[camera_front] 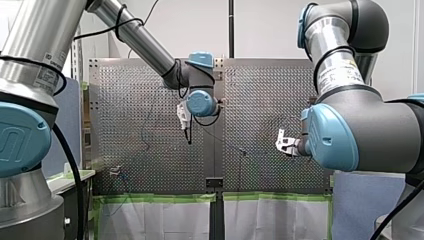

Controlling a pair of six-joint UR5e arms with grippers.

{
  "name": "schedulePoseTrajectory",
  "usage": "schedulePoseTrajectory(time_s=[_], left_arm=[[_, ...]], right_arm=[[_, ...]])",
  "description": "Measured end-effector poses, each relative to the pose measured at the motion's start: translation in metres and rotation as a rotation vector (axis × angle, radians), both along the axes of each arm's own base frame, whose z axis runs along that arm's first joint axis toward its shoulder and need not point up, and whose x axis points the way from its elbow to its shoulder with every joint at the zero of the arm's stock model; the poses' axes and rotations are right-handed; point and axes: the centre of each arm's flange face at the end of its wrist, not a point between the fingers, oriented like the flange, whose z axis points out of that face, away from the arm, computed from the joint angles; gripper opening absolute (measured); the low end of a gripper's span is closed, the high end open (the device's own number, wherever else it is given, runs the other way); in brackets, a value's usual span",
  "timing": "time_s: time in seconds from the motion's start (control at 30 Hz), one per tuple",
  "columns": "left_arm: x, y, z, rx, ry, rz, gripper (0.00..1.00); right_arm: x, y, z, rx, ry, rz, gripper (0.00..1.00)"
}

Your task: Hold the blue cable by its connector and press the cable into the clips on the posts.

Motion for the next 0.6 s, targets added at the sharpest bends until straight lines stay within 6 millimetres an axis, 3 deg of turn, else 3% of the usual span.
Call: schedulePoseTrajectory(time_s=[0.33,0.6], left_arm=[[-0.025,0.031,0.009,0.008,0.002,0.006,1.0],[-0.047,0.058,0.014,0.031,0.0,0.01,1.0]], right_arm=[[-0.016,-0.013,0.049,-0.069,0.012,-0.053,0.0],[-0.013,-0.015,0.097,-0.149,0.04,-0.051,0.0]])
